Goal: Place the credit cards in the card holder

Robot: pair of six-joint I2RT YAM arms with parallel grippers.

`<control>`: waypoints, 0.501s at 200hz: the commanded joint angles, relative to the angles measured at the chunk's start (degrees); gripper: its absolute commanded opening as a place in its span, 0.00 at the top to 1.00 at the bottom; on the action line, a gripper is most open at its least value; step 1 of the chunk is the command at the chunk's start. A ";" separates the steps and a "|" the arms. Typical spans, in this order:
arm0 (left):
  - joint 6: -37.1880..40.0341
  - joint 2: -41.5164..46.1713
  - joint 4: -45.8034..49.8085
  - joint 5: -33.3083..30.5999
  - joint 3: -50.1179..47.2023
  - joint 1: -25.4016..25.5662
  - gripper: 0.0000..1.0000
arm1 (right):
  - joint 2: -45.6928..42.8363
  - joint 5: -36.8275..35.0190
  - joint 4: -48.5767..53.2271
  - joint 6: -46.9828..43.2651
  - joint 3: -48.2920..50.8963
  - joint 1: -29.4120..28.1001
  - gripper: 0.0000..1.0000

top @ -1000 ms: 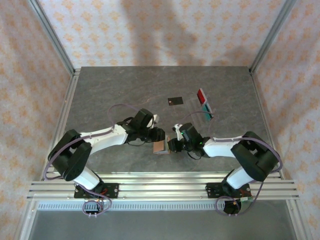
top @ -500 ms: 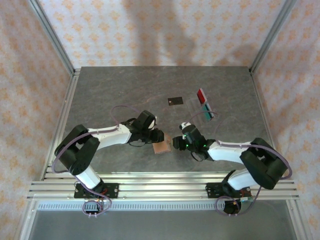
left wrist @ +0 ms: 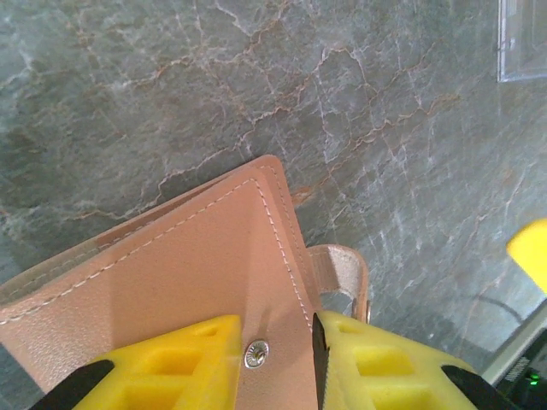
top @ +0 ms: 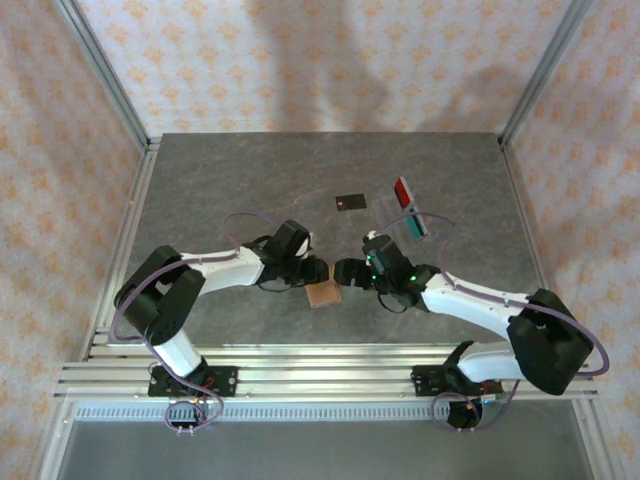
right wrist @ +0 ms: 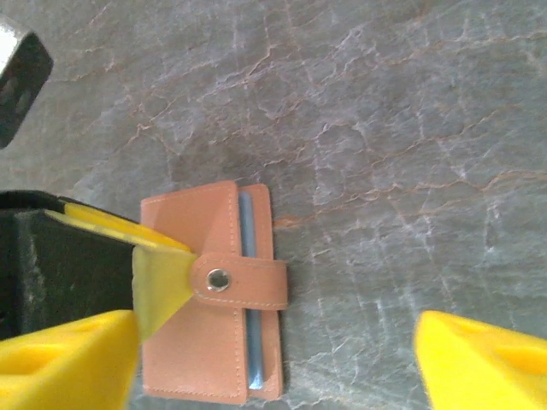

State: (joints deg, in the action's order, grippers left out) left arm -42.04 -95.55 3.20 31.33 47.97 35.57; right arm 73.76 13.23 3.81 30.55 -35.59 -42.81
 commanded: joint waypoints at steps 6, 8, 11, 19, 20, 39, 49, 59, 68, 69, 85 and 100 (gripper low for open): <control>-1.29 4.10 1.83 1.53 1.25 -1.83 0.66 | 0.90 1.12 6.12 0.90 -2.82 0.01 0.27; -1.29 4.31 2.14 1.60 1.25 -1.96 0.65 | 1.03 1.10 6.56 0.59 -3.10 0.05 0.29; -1.22 4.76 2.62 1.76 1.25 -2.11 0.64 | 1.16 1.14 7.16 0.04 -3.54 0.01 0.31; -0.93 5.65 3.59 2.27 1.17 -2.47 0.62 | 1.68 1.22 8.81 -1.22 -4.73 0.00 0.35; -0.89 5.78 3.71 2.30 1.17 -2.50 0.62 | 1.71 1.25 9.00 -1.38 -4.87 0.00 0.35; 0.22 7.82 7.10 2.43 1.27 -2.96 0.62 | 3.60 1.68 11.65 -3.97 -7.22 0.00 0.45; 0.38 8.97 7.84 2.60 0.49 -3.36 0.62 | 4.65 1.95 12.17 -4.56 -8.26 -0.07 0.50; -0.11 10.33 7.51 3.23 -1.04 -4.09 0.64 | 5.61 2.44 12.27 -4.94 -9.27 -0.17 0.52; -0.49 11.50 6.92 3.47 -2.99 -4.71 0.66 | 6.50 2.43 12.59 -5.22 -10.38 -0.55 0.52; -0.54 11.60 6.87 3.47 -3.24 -4.76 0.66 | 6.62 2.38 12.69 -5.27 -10.51 -0.54 0.52; -0.67 13.39 5.91 2.79 -6.56 -5.51 0.72 | 8.16 0.83 14.21 -6.13 -12.70 -1.60 0.48; -0.61 14.44 5.13 2.60 -8.76 -5.88 0.75 | 9.83 -0.55 15.31 -6.66 -14.41 -2.29 0.47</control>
State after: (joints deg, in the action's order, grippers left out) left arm -42.50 -82.72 7.46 33.89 42.94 30.55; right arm 81.38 15.00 15.29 26.04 -46.63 -43.72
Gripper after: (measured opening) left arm 0.267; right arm 0.523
